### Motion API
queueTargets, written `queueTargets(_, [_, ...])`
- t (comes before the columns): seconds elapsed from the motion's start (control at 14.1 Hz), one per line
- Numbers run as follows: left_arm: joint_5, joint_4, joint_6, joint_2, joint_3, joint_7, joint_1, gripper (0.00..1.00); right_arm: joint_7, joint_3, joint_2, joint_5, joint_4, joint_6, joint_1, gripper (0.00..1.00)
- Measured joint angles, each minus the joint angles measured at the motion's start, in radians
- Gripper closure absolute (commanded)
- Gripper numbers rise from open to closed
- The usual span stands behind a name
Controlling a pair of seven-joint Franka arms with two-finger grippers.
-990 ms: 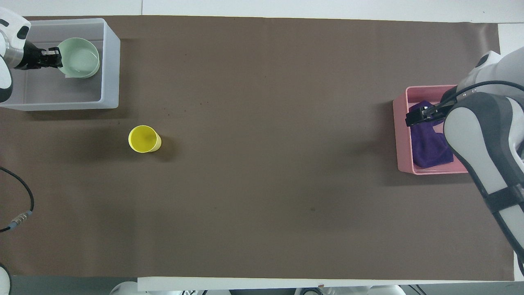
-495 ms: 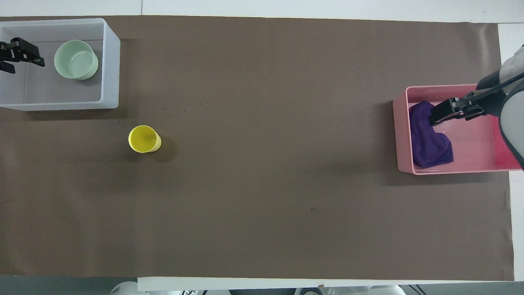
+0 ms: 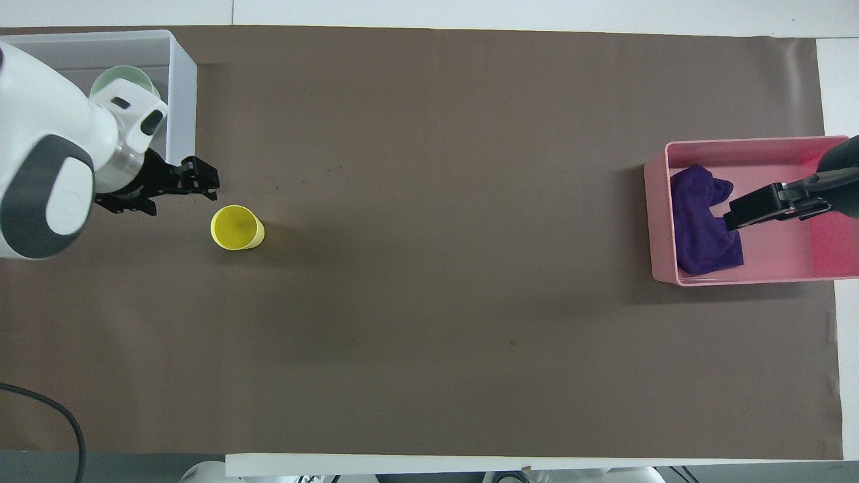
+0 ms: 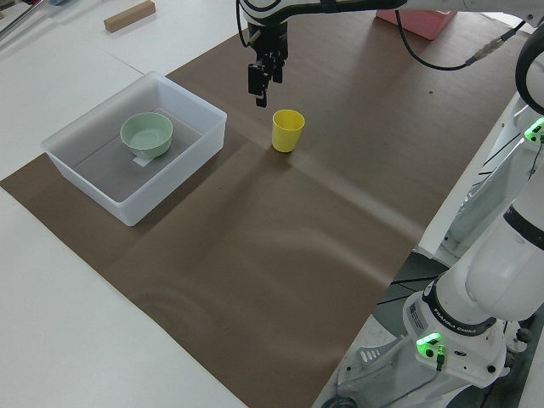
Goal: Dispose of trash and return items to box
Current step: 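Grasp the yellow cup with the left gripper and lift it, then carry the yellow cup into the bin beside the bowl with the left gripper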
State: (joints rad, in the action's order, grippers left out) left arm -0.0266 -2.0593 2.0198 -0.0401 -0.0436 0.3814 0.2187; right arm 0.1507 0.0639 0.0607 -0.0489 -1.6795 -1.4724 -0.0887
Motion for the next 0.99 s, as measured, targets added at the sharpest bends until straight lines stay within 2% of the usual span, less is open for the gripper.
queueTargets(0.07, [0.000,-0.076,0.080,0.020,0.000,0.003,0.005,0.44,0.000,0.000,0.001,0.000,0.000,0.000,0.002,0.00])
queueTargets(0.14, [0.000,-0.132,0.132,0.031,0.002,0.004,0.007,0.93,0.000,-0.004,0.006,0.000,-0.002,0.000,0.008,0.00])
queueTargets(0.21, [0.000,-0.162,0.154,0.034,0.006,0.004,0.007,1.00,0.000,-0.018,0.012,0.000,-0.005,0.001,0.026,0.00])
queueTargets(0.57, [0.000,-0.179,0.186,0.035,0.019,0.000,0.001,1.00,0.000,-0.155,0.023,0.000,-0.020,0.001,0.168,0.00])
queueTargets(0.71, [-0.001,-0.131,0.182,0.035,0.021,0.034,-0.002,1.00,0.000,-0.178,0.023,0.000,-0.024,0.001,0.193,0.00])
queueTargets(0.85, [-0.002,0.013,0.098,0.030,0.025,0.091,-0.004,1.00,0.000,-0.186,0.023,0.000,-0.026,0.001,0.203,0.00])
queueTargets(0.99, [-0.001,0.224,-0.030,-0.011,0.032,0.125,-0.038,1.00,0.000,-0.186,0.030,0.000,-0.025,0.001,0.206,0.00])
